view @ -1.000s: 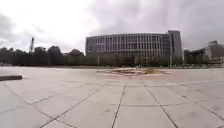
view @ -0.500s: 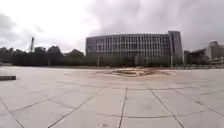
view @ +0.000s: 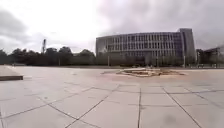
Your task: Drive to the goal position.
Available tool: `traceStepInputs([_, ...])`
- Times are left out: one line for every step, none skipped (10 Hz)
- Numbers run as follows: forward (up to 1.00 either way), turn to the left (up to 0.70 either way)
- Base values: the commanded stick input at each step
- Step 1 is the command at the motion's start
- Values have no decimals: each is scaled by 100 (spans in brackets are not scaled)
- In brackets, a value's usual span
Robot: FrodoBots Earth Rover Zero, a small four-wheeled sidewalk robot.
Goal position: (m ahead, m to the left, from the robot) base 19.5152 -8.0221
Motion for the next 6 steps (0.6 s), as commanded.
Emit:
traceStepInputs([70, 0])
traceStepInputs([70, 0])
traceStepInputs([70, 0])
traceStepInputs([70, 0])
traceStepInputs([70, 0])
traceStepInputs([70, 0])
